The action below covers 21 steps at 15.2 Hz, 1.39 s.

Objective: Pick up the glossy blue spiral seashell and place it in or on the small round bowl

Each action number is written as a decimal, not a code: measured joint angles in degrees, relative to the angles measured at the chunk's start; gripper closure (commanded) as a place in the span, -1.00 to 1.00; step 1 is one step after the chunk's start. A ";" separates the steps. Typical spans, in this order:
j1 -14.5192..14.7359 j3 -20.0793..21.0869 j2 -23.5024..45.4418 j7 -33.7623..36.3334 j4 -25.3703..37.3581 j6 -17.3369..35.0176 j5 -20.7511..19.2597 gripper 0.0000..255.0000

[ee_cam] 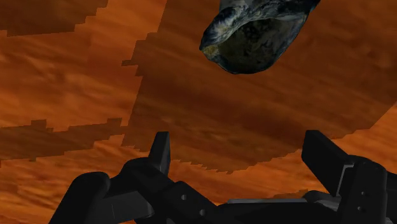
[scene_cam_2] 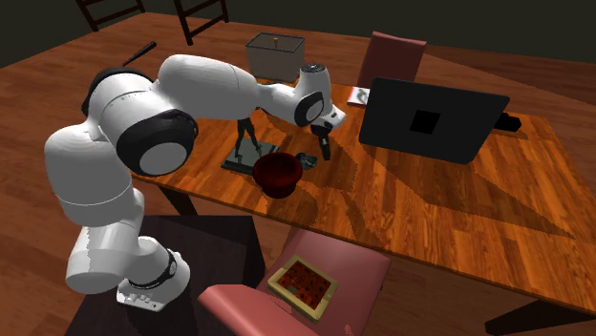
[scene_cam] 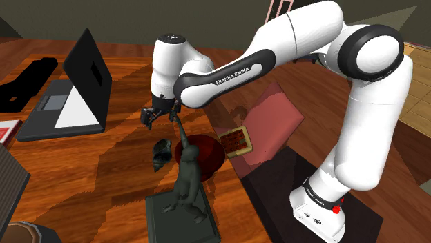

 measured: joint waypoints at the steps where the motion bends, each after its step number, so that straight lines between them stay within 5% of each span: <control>1: 0.57 -0.21 1.01 0.64 0.72 0.11 -0.60 -1.00; 14: 2.13 -1.89 5.86 2.61 1.79 3.34 -3.63 -1.00; 15: 2.13 -1.89 5.86 2.61 1.79 3.34 -3.63 1.00; 21: 2.13 -1.89 5.86 2.61 1.79 3.34 -3.63 1.00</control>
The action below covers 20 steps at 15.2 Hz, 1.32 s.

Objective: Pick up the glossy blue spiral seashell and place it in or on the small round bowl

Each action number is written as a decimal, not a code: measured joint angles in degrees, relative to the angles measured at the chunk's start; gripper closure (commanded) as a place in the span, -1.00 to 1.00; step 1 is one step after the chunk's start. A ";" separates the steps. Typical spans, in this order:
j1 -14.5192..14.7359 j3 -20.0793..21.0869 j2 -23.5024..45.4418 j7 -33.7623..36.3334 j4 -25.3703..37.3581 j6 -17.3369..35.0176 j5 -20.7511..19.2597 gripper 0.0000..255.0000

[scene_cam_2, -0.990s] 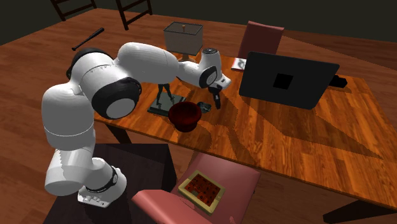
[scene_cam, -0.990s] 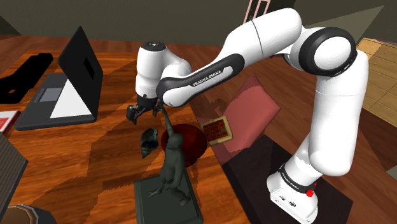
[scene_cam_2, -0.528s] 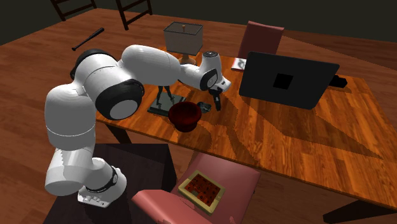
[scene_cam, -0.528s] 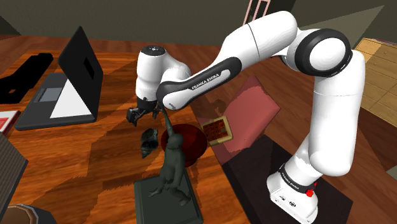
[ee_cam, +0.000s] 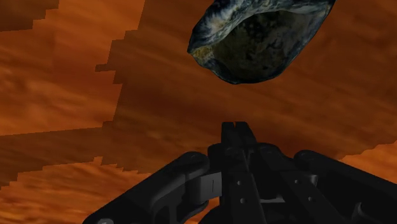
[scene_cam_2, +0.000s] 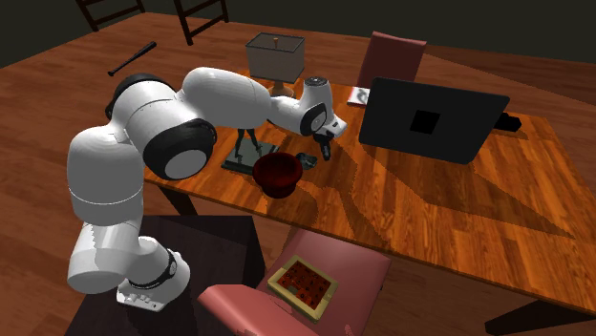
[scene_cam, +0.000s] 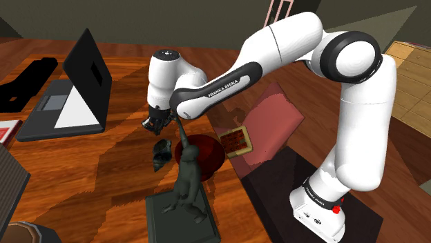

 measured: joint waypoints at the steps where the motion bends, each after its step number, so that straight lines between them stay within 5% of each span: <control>1: 0.00 0.00 0.00 0.00 0.00 0.00 0.00 1.00; 3: 0.00 0.00 0.00 0.00 0.00 0.00 0.00 1.00; 4: 0.00 0.00 0.00 0.00 0.00 0.00 0.00 -1.00; 6: -1.33 0.97 -1.09 -0.92 -1.74 0.94 1.66 -1.00; 11: -15.16 10.96 -10.05 -14.27 -14.96 6.95 22.54 -1.00; 12: -16.12 11.74 -10.54 -15.47 -16.07 7.63 24.52 -1.00; 20: -14.61 10.64 -6.69 -14.41 -17.16 12.21 23.10 -1.00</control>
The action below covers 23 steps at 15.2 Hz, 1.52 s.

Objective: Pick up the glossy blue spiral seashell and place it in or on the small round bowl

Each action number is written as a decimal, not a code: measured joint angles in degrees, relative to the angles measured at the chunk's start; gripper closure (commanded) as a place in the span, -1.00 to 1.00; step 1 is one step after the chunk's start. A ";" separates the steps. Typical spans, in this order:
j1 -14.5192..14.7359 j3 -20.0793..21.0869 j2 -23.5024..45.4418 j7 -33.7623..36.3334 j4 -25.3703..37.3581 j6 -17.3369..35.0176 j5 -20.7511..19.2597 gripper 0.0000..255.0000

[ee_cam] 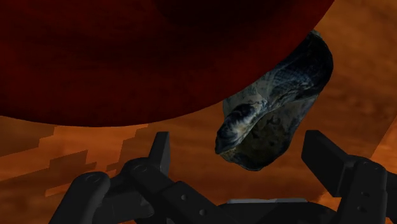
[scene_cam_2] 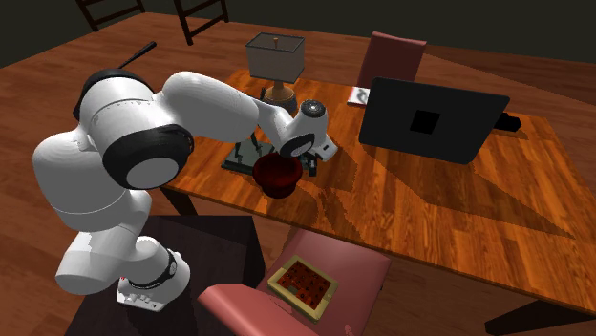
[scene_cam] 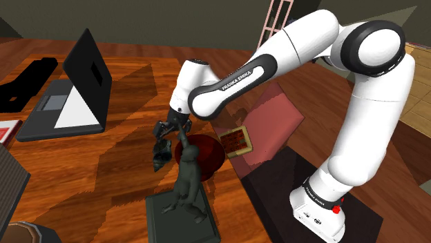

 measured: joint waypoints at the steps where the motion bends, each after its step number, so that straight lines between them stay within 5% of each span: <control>1: 0.08 -0.07 0.12 0.07 0.03 0.09 -0.10 -1.00; 5: 0.18 -0.14 0.27 0.15 0.08 0.19 -0.22 -1.00; 6: 0.18 -0.14 0.27 0.15 0.08 0.19 -0.22 1.00; 23: -1.39 1.45 -3.12 -0.96 0.99 -3.70 2.22 1.00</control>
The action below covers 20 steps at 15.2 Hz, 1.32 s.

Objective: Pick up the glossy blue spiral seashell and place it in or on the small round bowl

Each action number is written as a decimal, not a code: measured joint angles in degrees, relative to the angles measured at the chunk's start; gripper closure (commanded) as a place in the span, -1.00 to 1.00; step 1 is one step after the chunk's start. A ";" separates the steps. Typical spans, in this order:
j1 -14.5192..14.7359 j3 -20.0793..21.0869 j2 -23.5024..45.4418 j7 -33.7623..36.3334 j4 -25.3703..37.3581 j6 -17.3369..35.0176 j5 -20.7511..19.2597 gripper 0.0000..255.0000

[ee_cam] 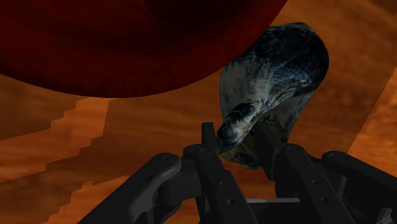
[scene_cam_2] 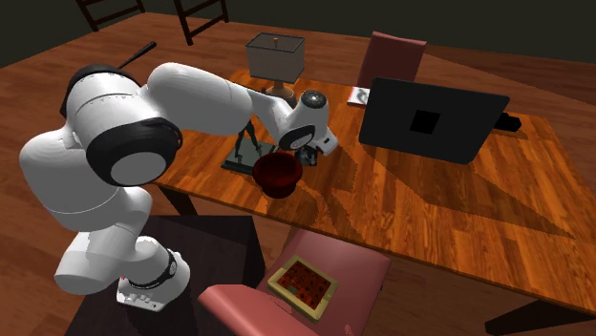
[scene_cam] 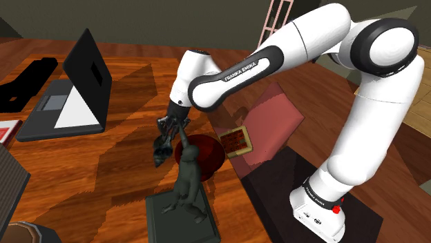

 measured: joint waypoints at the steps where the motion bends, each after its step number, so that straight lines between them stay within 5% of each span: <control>1: -0.16 0.23 -0.54 -0.07 0.09 -0.54 0.37 1.00; 20: -2.74 2.32 -8.89 -1.67 6.91 -14.27 5.85 1.00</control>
